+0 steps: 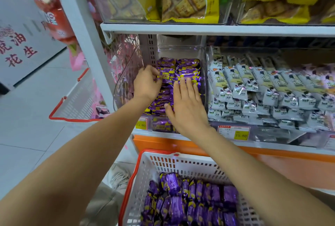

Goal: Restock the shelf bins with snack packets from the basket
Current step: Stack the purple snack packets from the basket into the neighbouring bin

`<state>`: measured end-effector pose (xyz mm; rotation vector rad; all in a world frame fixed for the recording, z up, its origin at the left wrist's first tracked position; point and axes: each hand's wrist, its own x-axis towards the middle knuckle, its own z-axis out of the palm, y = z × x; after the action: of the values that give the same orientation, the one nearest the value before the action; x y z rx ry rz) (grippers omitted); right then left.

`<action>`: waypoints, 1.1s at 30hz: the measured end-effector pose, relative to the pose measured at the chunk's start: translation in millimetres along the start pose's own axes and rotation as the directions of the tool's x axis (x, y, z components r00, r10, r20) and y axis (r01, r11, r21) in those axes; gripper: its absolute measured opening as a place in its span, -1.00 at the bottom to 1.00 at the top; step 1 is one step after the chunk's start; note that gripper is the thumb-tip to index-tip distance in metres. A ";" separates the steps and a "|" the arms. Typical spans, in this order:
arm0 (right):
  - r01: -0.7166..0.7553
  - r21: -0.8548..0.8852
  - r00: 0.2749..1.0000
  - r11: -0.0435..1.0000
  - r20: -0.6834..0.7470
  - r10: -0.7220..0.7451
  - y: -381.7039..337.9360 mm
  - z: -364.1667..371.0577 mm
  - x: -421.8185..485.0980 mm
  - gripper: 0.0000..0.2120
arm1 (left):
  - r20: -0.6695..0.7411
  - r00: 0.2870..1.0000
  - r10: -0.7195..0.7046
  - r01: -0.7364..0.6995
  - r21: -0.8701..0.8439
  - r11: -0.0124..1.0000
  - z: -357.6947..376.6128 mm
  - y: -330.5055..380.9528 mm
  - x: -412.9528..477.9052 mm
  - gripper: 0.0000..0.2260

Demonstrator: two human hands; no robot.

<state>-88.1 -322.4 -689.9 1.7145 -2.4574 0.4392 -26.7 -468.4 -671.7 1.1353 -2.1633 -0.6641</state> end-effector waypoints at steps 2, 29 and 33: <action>0.078 0.110 0.992 0.991 -0.105 -0.067 0.9 -4.3 -5.1 -0.38 | -0.046 0.996 0.082 -0.084 -0.038 0.996 -12.1 1.5 -21.4 -0.84; -0.566 0.045 0.398 0.823 0.890 0.225 108.5 174.7 -234.6 -0.47 | 0.780 0.431 -0.454 0.147 0.436 0.888 137.6 -147.6 -305.7 -0.49; -0.728 0.067 0.329 0.682 0.907 0.262 99.2 192.7 -245.7 -0.47 | 0.730 0.400 -0.555 0.363 0.430 0.827 158.6 -166.5 -302.5 -0.44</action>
<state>-79.5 -127.4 -953.0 1.3380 -4.0349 0.2617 90.1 -272.8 -975.9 1.8535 -2.7323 -1.5439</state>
